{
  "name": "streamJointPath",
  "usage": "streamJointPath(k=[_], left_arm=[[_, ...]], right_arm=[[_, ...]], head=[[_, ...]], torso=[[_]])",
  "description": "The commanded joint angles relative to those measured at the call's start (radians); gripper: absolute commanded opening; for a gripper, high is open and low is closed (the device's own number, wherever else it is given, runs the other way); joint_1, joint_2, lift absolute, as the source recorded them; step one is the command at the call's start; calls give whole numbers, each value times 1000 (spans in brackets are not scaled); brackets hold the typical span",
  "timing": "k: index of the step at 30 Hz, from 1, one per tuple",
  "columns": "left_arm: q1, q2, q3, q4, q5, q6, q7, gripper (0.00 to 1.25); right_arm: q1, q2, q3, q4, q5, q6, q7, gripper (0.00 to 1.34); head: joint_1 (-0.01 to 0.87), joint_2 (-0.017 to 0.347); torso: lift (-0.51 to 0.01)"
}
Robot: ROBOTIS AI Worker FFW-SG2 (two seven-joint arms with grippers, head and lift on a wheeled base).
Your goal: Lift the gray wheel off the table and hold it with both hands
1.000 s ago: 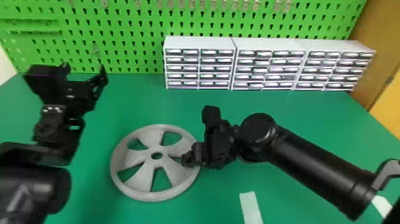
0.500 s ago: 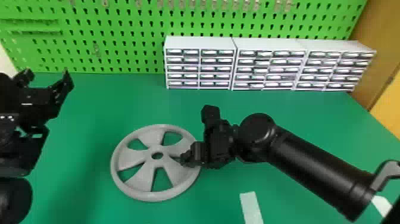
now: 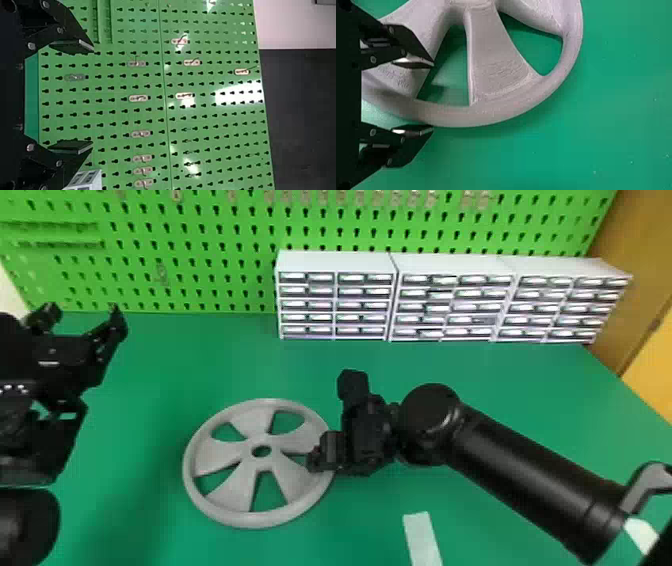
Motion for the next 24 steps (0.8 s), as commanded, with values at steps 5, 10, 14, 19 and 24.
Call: streamJointPath(k=[5, 10, 14, 19, 24], left_arm=[[-6, 0, -17, 0, 2, -9, 0, 842], [-6, 0, -20, -2, 2, -16, 0, 842], [-9, 0, -20, -2, 4, -22, 0, 842], [-9, 0, -20, -2, 4, -28, 0, 842], [-9, 0, -21, -2, 4, -28, 0, 842]], right_arm=[[-1, 1, 0, 4, 3, 2, 0, 419], [-1, 1, -3, 5, 8, 8, 0, 322], [-1, 1, -6, 8, 9, 17, 0, 293], [-1, 3, -4, 11, 8, 22, 0, 196], [-2, 3, -7, 11, 12, 26, 0, 196]], head=[[711, 15], [711, 15], [711, 15], [711, 15], [711, 15]], torso=[[-98], [-98], [-98], [-98], [-98]])
